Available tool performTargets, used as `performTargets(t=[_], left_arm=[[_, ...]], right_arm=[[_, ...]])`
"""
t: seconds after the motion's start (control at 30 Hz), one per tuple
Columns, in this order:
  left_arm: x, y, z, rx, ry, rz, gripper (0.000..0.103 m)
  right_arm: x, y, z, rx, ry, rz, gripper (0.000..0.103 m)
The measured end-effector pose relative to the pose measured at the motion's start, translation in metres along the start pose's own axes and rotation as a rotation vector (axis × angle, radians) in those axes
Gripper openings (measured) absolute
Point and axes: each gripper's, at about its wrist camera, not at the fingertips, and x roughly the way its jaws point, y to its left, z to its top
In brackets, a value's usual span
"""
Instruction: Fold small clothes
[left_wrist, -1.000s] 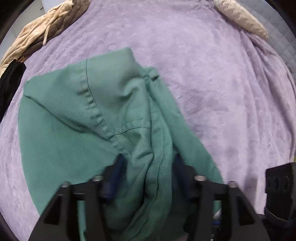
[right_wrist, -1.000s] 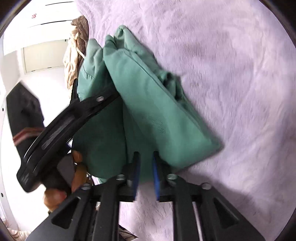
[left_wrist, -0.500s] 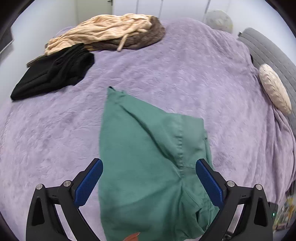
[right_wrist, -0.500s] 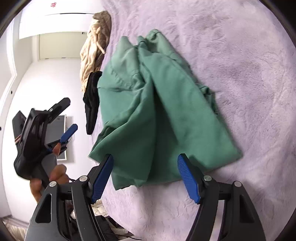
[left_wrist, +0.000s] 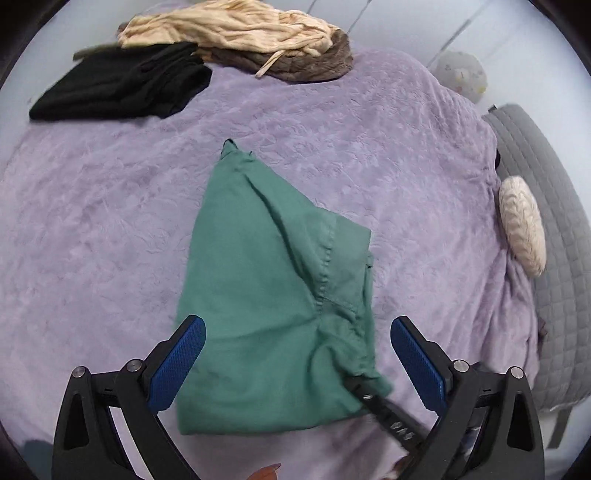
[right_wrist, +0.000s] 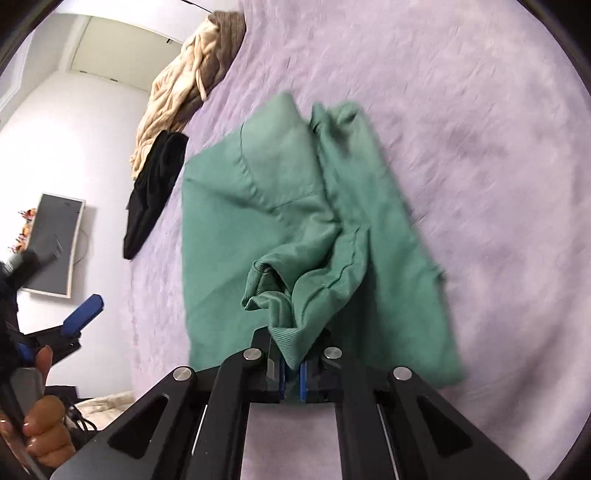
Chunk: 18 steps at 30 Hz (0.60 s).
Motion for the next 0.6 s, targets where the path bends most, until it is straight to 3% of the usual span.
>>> performTargets(t=[0.07, 0.2, 0.33, 0.47, 0.6], left_arm=[[0.01, 0.006, -0.003, 0.087, 0.002, 0.076, 0.101], [0.062, 0.044, -0.015, 0.127, 0.102, 0.2, 0.101], [0.089, 0.078, -0.024, 0.089, 0.176, 0.221, 0.101], [0.085, 0.094, -0.022, 0.103, 0.153, 0.215, 0.101], [0.074, 0.102, -0.012, 0.136, 0.103, 0.22, 0.101]], right_arm=[[-0.004, -0.019, -0.002, 0.049, 0.007, -0.031, 0.005], [0.02, -0.069, -0.022, 0.248, 0.063, -0.027, 0.005], [0.023, -0.078, -0.037, 0.372, 0.056, 0.012, 0.005], [0.005, -0.076, -0.044, 0.36, 0.079, -0.053, 0.008], [-0.036, -0.05, -0.029, 0.232, -0.055, -0.186, 0.023]])
